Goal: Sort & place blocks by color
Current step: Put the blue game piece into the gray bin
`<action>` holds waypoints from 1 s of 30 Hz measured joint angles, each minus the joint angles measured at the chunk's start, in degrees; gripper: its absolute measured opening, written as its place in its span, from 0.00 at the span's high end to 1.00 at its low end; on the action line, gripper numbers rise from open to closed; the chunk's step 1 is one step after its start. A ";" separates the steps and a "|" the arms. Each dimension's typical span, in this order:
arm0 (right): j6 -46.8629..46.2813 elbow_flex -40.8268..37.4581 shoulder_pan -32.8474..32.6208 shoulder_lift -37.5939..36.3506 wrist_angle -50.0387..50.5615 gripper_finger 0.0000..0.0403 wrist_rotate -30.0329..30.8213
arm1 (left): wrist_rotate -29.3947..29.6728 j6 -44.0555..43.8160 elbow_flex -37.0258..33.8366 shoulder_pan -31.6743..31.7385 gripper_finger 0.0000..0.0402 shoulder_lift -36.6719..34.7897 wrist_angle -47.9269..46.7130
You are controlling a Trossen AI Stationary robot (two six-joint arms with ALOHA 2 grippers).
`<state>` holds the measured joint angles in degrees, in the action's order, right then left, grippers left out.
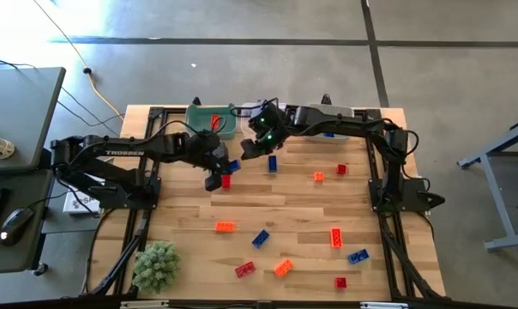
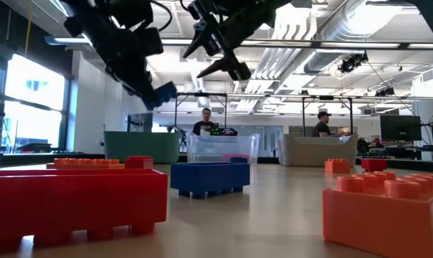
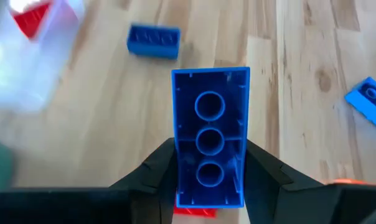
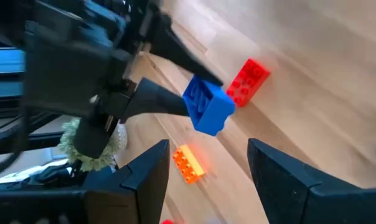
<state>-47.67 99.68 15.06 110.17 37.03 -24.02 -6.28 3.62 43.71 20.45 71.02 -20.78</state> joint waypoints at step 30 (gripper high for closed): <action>-6.09 0.00 -1.26 0.00 -3.41 0.54 10.08 | 5.88 7.58 8.24 0.00 0.71 -0.02 -0.42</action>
<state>-53.76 99.68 13.80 110.17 33.62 -13.93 -0.40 11.20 51.94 20.45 71.00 -21.19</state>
